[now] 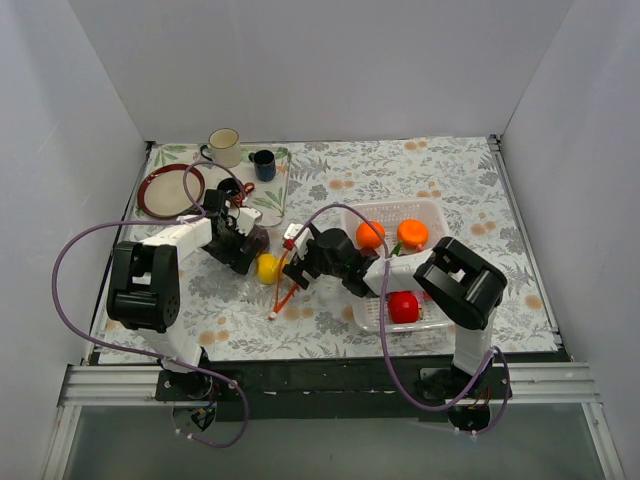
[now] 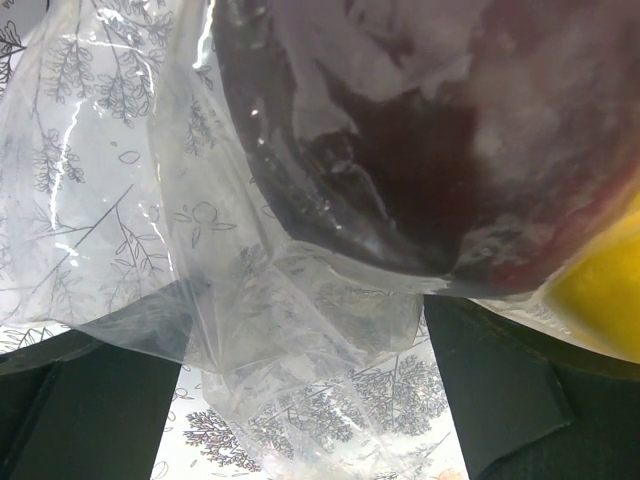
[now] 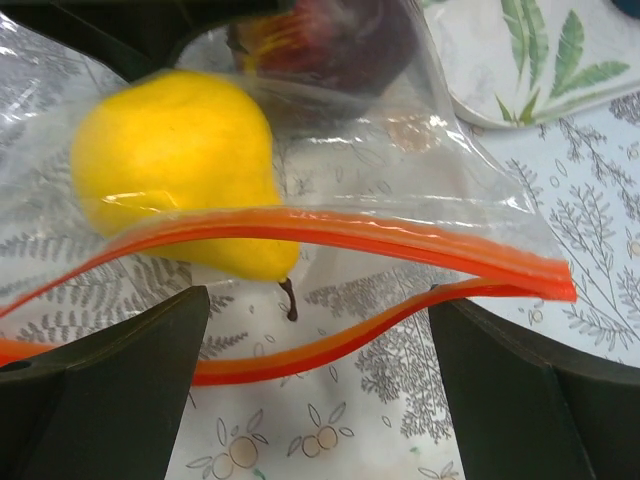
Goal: Open the zip-top bag and remove the fake food
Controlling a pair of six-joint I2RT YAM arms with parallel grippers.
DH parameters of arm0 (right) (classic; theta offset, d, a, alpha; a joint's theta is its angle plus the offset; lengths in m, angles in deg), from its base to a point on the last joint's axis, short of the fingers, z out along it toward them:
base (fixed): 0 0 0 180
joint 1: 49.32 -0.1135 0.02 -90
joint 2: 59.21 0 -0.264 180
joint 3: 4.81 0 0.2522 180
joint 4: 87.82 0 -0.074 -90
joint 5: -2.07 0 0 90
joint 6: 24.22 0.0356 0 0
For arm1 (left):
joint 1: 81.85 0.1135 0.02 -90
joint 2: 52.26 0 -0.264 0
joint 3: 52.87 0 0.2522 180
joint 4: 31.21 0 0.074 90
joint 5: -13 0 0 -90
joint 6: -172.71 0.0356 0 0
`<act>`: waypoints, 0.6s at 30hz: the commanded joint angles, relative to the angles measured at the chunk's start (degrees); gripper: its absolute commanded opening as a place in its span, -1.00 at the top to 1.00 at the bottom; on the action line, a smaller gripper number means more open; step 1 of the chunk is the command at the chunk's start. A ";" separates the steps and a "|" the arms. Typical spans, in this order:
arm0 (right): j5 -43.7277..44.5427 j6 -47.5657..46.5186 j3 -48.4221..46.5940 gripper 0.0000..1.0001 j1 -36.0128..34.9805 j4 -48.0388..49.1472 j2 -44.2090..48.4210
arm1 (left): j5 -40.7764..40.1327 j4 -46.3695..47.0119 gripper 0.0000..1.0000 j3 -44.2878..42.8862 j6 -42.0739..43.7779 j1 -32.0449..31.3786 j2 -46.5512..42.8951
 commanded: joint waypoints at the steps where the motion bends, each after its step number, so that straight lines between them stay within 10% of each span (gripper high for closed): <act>1: -1.35 -1.51 -3.25 -0.97 -2.22 0.73 -1.15 | -0.43 -1.82 -0.97 -1.23 0.34 -0.23 0.26; 18: -0.39 2.97 -5.27 -0.97 -5.83 0.46 -5.90 | 3.35 -7.71 -0.96 -5.55 -6.79 -9.37 -1.50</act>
